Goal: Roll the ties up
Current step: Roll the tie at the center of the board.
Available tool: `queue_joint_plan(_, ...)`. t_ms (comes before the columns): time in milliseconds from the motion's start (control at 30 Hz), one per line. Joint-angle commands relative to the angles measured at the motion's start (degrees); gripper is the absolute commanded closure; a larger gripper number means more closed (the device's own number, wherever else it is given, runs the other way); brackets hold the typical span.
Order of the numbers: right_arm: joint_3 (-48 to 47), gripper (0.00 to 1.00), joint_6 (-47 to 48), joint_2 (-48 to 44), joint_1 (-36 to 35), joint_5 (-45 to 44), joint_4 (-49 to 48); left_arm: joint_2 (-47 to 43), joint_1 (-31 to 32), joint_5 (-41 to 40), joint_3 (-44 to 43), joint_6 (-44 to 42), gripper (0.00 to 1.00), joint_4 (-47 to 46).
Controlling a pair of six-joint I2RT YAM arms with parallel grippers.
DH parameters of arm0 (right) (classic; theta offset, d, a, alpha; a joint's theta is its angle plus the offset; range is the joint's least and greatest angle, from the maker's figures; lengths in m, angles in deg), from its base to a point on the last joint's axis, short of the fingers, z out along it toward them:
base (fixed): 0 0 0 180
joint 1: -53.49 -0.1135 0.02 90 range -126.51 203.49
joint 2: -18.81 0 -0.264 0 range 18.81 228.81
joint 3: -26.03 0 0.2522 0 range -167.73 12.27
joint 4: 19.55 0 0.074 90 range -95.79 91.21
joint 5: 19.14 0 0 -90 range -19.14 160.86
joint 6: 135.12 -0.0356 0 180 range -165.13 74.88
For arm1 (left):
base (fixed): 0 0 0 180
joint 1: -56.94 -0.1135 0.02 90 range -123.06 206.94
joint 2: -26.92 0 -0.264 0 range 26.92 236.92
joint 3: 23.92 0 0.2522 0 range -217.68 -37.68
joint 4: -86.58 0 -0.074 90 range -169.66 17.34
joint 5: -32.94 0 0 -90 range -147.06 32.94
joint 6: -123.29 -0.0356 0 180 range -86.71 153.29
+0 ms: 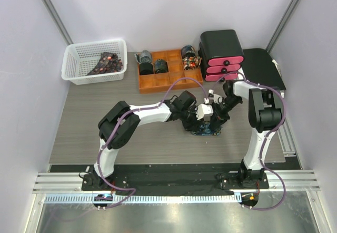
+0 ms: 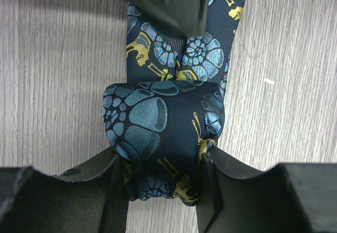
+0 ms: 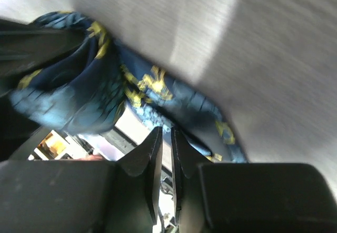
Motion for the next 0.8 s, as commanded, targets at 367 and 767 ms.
queue_joint_plan(367,-0.1,0.83,-3.4,7.1,-1.4,-10.4,-3.3,-2.1,-3.5,5.0,5.8,4.1,0.91,-2.7)
queue_joint_plan(767,-0.4,0.83,-3.5,7.4,-2.0,-10.9,-3.8,-3.6,-4.4,8.0,9.0,3.1,0.91,-7.1)
